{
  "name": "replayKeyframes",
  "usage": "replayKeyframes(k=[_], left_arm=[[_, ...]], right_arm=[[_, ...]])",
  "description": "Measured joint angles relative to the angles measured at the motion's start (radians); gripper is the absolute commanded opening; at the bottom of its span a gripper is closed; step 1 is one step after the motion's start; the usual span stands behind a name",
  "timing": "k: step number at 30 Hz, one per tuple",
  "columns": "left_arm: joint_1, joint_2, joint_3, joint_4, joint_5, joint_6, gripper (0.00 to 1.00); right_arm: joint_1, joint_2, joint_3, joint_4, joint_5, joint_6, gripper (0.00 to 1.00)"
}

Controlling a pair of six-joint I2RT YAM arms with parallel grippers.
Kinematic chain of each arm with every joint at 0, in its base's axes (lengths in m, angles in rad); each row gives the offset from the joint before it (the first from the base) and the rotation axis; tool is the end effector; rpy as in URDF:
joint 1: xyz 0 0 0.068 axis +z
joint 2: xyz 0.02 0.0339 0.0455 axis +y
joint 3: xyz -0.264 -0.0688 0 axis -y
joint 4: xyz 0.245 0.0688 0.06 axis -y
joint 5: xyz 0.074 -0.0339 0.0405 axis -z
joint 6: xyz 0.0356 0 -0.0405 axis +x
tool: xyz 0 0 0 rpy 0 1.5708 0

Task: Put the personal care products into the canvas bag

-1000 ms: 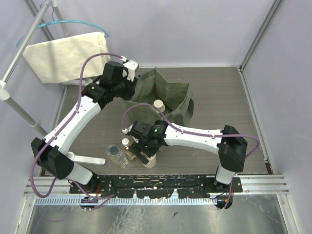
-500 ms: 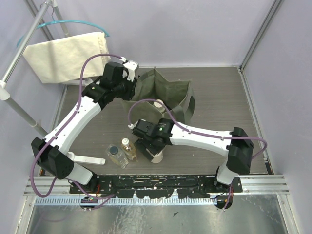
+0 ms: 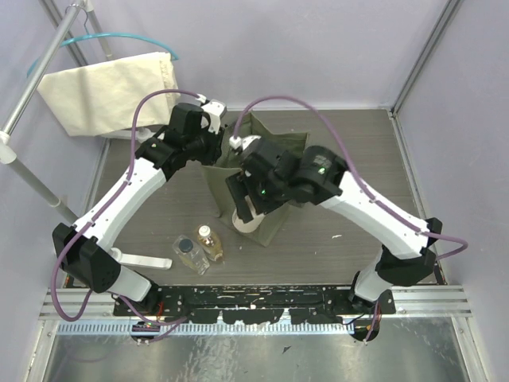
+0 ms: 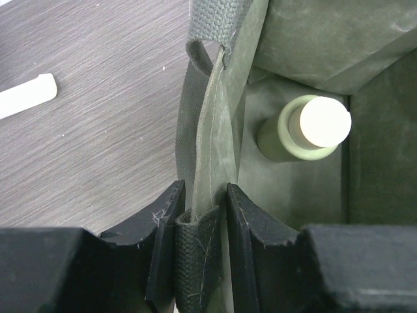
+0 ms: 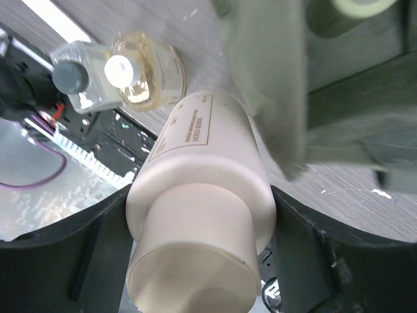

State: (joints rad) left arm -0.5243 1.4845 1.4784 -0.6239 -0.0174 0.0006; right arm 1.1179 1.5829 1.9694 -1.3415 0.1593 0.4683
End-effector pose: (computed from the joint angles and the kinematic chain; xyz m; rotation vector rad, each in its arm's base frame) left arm 0.2870 -0.1652 0.3705 0.5650 2.1408 -0.2728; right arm 0.1322 0.2588 0.4363 -0.7569 2.4519 0.4376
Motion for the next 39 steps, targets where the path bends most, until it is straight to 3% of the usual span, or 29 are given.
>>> replayKeyframes(k=[6, 9, 12, 29, 39], left_arm=[[0.0, 0.0, -0.003, 0.017, 0.018, -0.018, 0.37], [0.0, 0.0, -0.006, 0.019, 0.019, -0.024, 0.37], [0.0, 0.0, -0.006, 0.019, 0.02, -0.026, 0.37], [0.0, -0.005, -0.017, 0.031, 0.024, -0.03, 0.38], [0.0, -0.012, -0.029, 0.037, 0.023, -0.02, 0.38]], right_arm=[[-0.12, 0.041, 0.311, -0.132, -0.014, -0.007, 0.04], [-0.203, 0.108, 0.476, -0.14, -0.045, -0.044, 0.03], [-0.282, 0.151, 0.54, -0.101, -0.095, -0.078, 0.03], [-0.546, 0.181, 0.509, 0.078, -0.312, -0.18, 0.03], [-0.616, 0.172, 0.343, 0.094, -0.321, -0.206, 0.02]])
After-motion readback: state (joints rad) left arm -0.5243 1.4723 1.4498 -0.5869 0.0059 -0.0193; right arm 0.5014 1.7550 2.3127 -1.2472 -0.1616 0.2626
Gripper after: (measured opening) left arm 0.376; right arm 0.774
